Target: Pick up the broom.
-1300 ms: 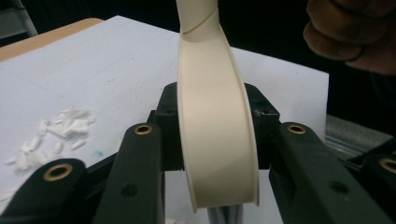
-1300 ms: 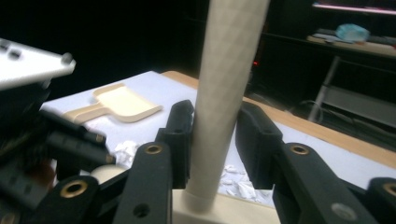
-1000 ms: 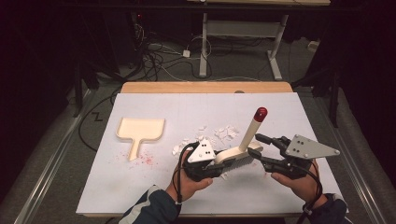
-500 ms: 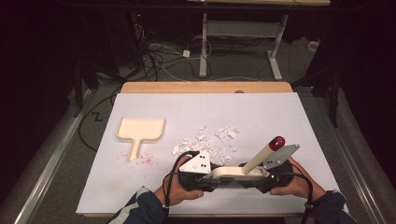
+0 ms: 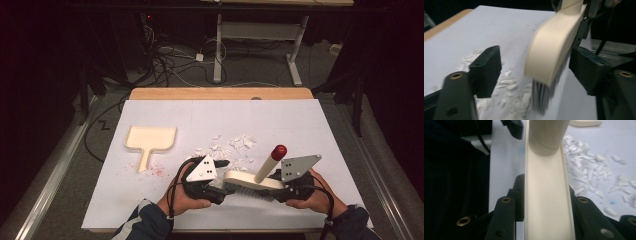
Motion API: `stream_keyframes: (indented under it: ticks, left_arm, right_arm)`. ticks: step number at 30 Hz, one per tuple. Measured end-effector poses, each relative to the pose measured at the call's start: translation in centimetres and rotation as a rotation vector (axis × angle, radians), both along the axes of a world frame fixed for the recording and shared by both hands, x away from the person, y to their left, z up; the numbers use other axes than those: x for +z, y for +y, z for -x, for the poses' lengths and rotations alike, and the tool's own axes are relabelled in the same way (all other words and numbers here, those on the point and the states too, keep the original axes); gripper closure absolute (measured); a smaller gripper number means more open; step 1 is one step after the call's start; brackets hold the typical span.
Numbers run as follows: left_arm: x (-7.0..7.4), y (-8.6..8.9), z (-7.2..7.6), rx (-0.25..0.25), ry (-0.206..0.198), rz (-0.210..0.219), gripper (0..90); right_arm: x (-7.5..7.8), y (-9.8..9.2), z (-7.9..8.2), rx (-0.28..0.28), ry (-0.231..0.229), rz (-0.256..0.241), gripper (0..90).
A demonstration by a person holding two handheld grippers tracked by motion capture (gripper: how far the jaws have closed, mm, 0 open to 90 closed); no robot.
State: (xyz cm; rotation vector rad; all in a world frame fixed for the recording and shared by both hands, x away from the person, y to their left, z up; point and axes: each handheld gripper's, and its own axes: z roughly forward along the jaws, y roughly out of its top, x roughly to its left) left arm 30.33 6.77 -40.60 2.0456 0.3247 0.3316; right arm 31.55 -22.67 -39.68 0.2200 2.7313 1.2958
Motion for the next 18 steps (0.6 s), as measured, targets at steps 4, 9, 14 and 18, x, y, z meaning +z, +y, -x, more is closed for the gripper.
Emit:
stream_keyframes:
  ticks: [4, 9, 14, 18]
  left_arm:
    - [0.1, 1.2, 0.4, 0.062, -0.057, -0.027, 16.5]
    - [-0.7, 4.1, 1.2, 0.172, -0.115, -0.046, 16.4]
    - [-2.3, 6.9, 1.8, 0.275, -0.134, -0.111, 16.4]
    - [-3.3, 9.0, 2.3, 0.337, -0.118, -0.125, 16.4]
  right_arm:
    - [0.5, -0.8, -0.4, -0.081, 0.000, -0.021, 69.1]
    - [0.8, -1.9, -1.1, -0.189, -0.007, -0.045, 69.1]
    - [1.3, -3.3, -1.8, -0.314, -0.033, -0.072, 69.0]
    - [1.7, -4.2, -2.3, -0.366, -0.045, -0.071, 69.1]
